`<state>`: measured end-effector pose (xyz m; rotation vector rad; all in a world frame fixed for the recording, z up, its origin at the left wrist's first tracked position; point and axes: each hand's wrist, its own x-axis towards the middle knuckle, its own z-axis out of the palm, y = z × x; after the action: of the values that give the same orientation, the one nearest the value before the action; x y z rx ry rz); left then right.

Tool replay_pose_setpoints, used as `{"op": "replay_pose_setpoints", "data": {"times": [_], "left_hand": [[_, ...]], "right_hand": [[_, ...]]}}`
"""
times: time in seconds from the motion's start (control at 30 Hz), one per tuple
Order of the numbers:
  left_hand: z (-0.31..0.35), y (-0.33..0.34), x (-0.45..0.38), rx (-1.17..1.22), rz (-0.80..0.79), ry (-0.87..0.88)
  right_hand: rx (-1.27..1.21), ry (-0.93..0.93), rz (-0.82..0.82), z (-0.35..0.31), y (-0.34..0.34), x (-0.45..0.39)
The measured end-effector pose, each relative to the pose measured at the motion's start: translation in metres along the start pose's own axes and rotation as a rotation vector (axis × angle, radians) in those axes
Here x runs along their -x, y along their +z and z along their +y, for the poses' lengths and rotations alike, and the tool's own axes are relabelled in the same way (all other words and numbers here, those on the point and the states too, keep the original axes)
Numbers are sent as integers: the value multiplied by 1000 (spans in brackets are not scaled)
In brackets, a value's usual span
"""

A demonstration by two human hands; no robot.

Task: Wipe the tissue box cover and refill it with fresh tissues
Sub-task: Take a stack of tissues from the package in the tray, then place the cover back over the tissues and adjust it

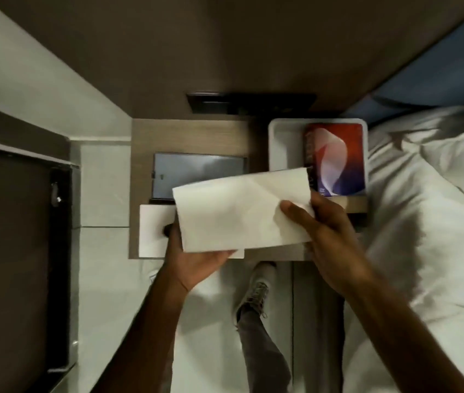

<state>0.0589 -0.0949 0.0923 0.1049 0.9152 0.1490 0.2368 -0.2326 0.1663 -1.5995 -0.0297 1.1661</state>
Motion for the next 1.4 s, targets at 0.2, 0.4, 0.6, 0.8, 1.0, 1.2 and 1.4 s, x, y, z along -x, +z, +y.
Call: {"op": "replay_pose_setpoints", "data": {"times": [0.2, 0.4, 0.6, 0.8, 1.0, 1.2, 1.4], "left_hand": [[99, -40, -4, -183, 87, 99], [124, -67, -56, -810, 426, 264], [127, -76, -99, -1085, 547, 340], [134, -70, -107, -1238, 563, 245], [142, -65, -93, -1543, 550, 322], [125, -102, -37, -1549, 713, 562], [64, -131, -6, -1357, 562, 260]], "right_hand": [[-117, 105, 117, 63, 69, -72], [52, 83, 257, 88, 103, -136], [307, 126, 516, 114, 116, -175], [464, 79, 609, 117, 118, -187], [582, 33, 644, 111, 120, -185], [672, -215, 630, 128, 114, -111], [520, 272, 480, 179, 124, -52]]}}
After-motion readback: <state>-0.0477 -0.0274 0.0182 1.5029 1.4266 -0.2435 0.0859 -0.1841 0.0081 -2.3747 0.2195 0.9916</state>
